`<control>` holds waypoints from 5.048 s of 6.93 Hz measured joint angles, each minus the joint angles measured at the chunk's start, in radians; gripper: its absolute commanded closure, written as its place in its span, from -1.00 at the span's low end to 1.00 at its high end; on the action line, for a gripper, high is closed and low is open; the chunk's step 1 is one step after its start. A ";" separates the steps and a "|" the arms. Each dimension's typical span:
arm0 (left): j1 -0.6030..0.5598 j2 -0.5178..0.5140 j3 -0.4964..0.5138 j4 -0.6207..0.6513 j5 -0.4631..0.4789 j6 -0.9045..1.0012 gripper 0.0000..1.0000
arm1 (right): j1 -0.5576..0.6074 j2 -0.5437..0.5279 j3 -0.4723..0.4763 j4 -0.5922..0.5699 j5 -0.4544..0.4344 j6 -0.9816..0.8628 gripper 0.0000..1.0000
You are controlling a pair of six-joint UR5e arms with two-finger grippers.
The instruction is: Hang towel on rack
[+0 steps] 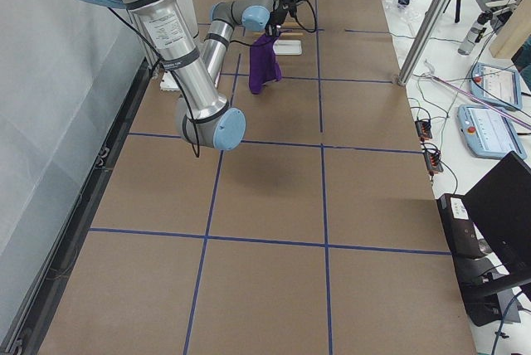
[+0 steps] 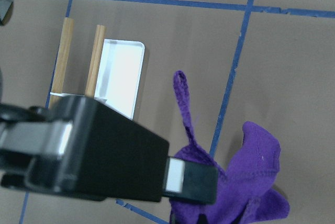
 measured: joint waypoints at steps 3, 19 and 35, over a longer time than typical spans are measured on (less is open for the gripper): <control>-0.003 0.010 -0.010 0.000 0.002 0.000 1.00 | -0.001 -0.020 0.032 -0.002 -0.049 0.005 -1.00; -0.325 0.760 -0.208 -0.077 0.002 0.580 -1.00 | 0.148 -0.283 0.113 0.006 -0.058 0.011 -1.00; -1.024 0.695 -0.098 0.873 -0.143 2.008 -1.00 | 0.887 -0.663 -0.366 0.010 0.202 -1.079 -1.00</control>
